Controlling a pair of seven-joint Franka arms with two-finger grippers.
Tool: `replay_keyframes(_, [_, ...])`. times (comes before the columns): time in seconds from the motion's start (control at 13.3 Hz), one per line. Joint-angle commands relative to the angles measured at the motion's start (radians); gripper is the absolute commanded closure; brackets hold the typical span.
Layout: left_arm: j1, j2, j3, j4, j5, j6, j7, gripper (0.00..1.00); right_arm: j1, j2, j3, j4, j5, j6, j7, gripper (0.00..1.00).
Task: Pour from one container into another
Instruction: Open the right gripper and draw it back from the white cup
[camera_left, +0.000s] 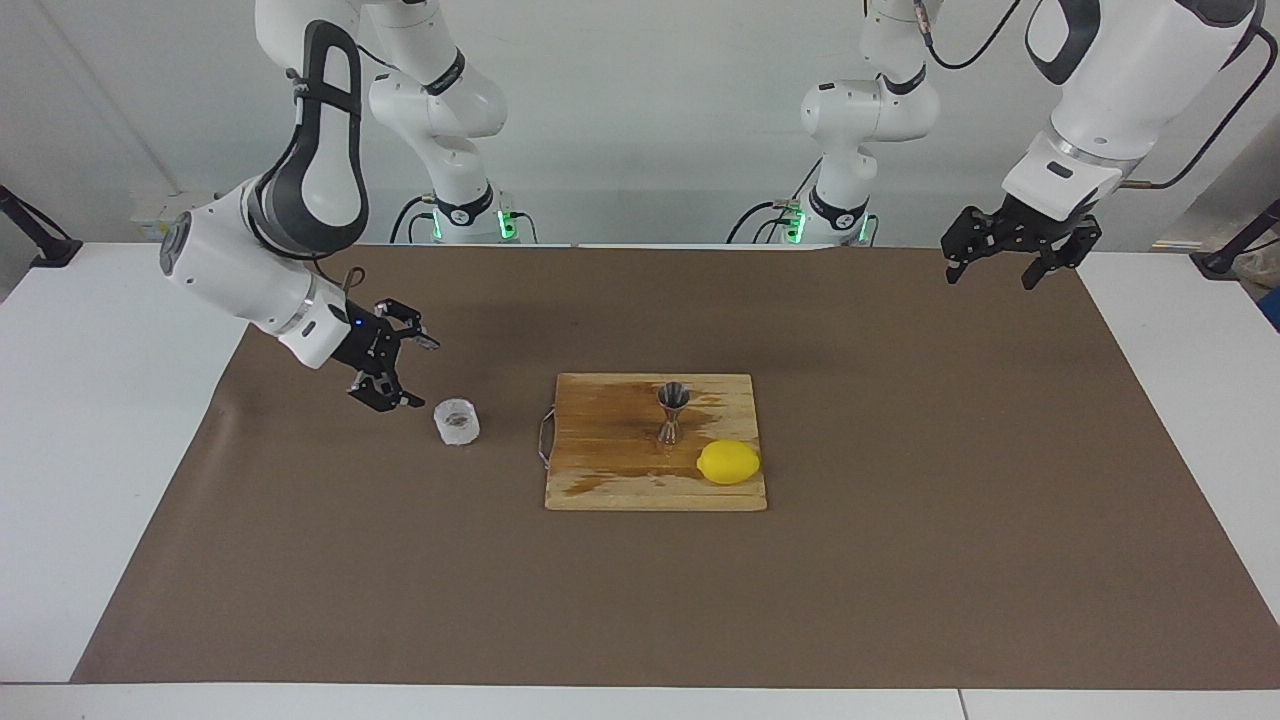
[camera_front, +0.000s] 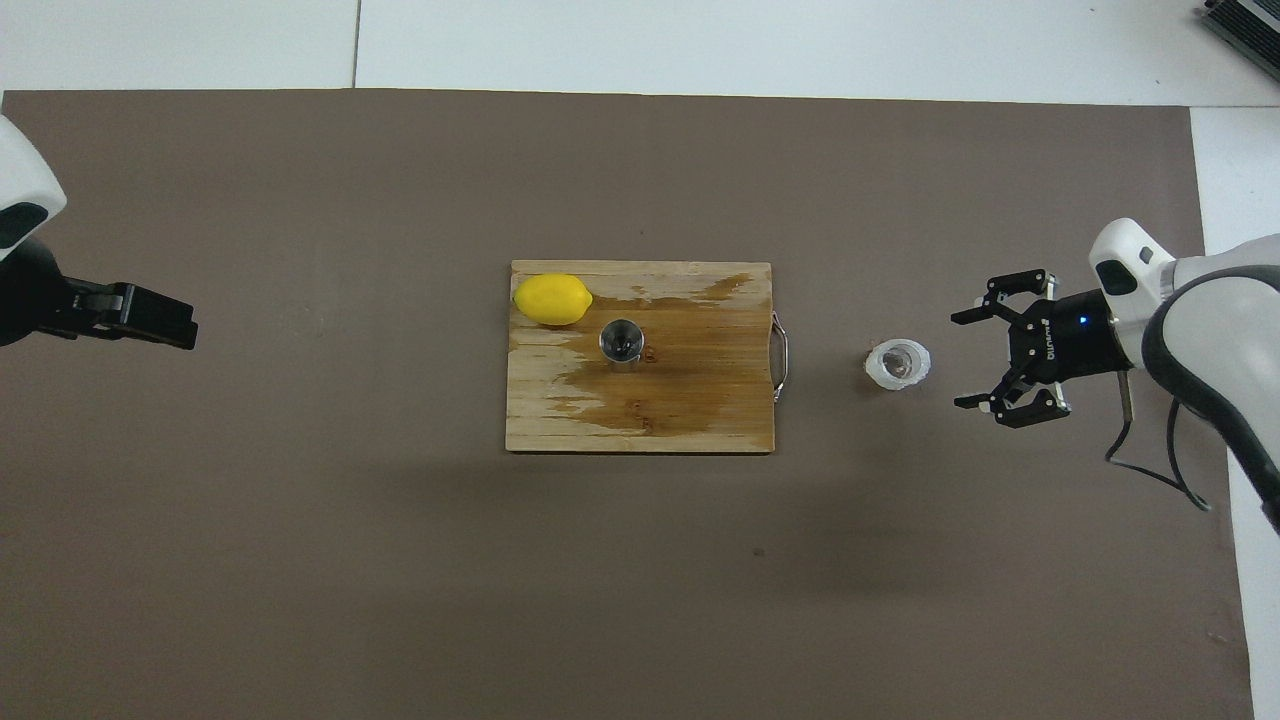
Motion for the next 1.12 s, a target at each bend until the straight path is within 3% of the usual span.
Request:
replay_keyframes(0.0, [0.007,-0.011,-0.005,-0.008,0.018,-0.013,0.007,0.0,0.042,-0.02,0.008,0.007,-0.162,0.006,0.284,0.0])
replay_keyframes(0.3, [0.007,-0.011,-0.005,-0.008,0.018,-0.013,0.007,0.0,0.174,-0.07,0.008,0.019,-0.474,-0.009,0.919,0.0])
replay_keyframes(0.67, [0.007,-0.011,-0.005,-0.008,0.018,-0.013,0.007,0.0,0.25,-0.104,0.01,0.037,-0.565,-0.122,1.579,0.0])
replay_keyframes(0.9, [0.007,-0.011,-0.005,-0.008,0.018,-0.013,0.007,0.0,0.228,-0.118,-0.007,0.199,-0.545,-0.256,1.751,0.0])
replay_keyframes(1.05, [0.007,-0.011,-0.005,-0.008,0.018,-0.013,0.007,0.0,0.192,-0.13,-0.01,0.321,-0.522,-0.364,1.77,0.0])
